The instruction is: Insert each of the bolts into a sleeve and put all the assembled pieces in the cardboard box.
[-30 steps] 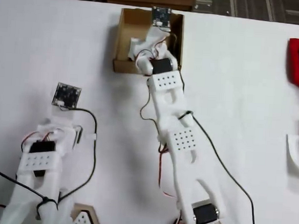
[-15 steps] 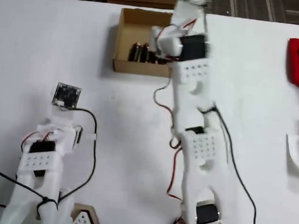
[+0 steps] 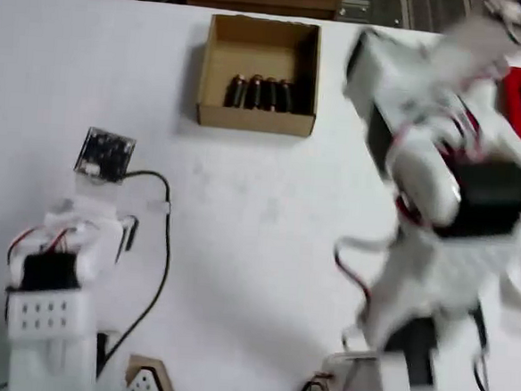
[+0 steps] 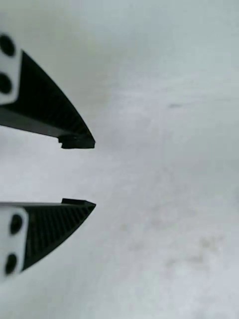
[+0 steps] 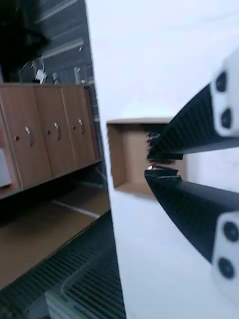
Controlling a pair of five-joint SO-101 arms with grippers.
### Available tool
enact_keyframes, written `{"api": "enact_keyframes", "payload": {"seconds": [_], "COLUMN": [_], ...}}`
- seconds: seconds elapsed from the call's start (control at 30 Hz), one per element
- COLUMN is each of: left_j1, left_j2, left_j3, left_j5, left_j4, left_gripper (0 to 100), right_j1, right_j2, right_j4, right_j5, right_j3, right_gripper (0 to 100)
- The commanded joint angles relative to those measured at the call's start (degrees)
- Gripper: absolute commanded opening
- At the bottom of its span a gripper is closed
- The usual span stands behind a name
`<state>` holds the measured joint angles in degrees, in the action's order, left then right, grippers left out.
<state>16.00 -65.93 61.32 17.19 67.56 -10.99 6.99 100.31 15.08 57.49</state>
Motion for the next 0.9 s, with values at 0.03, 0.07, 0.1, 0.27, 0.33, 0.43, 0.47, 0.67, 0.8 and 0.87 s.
{"api": "enact_keyframes", "payload": {"seconds": [0.03, 0.07, 0.1, 0.27, 0.33, 0.43, 0.47, 0.67, 0.8, 0.87], "left_j1": [-0.7, -0.7, -0.5, -0.8, -0.9, -0.4, -0.7, -0.8, -0.5, -0.6], "left_j2": [-13.4, -16.4, -19.3, -34.7, -39.9, -38.5, -38.2, -38.6, -38.6, -38.6], "left_j3": [-2.7, -2.7, -2.7, 6.5, 11.9, 17.1, 18.3, 23.3, 24.1, 24.1], "left_j5": [-0.4, -0.4, -0.4, -0.2, -0.1, -0.4, -0.4, -0.4, -0.4, -0.4], "left_j4": [9.9, 11.3, 12.5, 13.5, 12.6, 12.1, 12.3, 12.4, 11.9, 11.9], "left_gripper": [18, 18, 18, 18, 18, 18, 18, 18, 18, 18], "right_j1": [3.9, 4.7, 5.4, 12.7, 15.8, 18.4, 19.1, 24.0, 24.8, 25.2], "right_j2": [24.7, 28.8, 32.8, 49.9, 55.7, 64.3, 67.5, 91.2, 95.6, 92.8], "right_j4": [1.0, 1.0, 0.7, -9.8, -16.4, -24.0, -24.8, -22.5, -18.1, -19.5], "right_j5": [-0.1, -0.1, -0.1, -0.4, -5.4, -17.6, -21.6, -33.5, -33.7, -33.7], "right_j3": [-40.5, -48.6, -56.2, -86.7, -96.9, -111.8, -116.1, -134.2, -139.6, -139.9], "right_gripper": [2.3, 2.3, 2.3, 2.3, 2.3, 2.3, 2.3, 2.3, 2.2, 2.2]}}
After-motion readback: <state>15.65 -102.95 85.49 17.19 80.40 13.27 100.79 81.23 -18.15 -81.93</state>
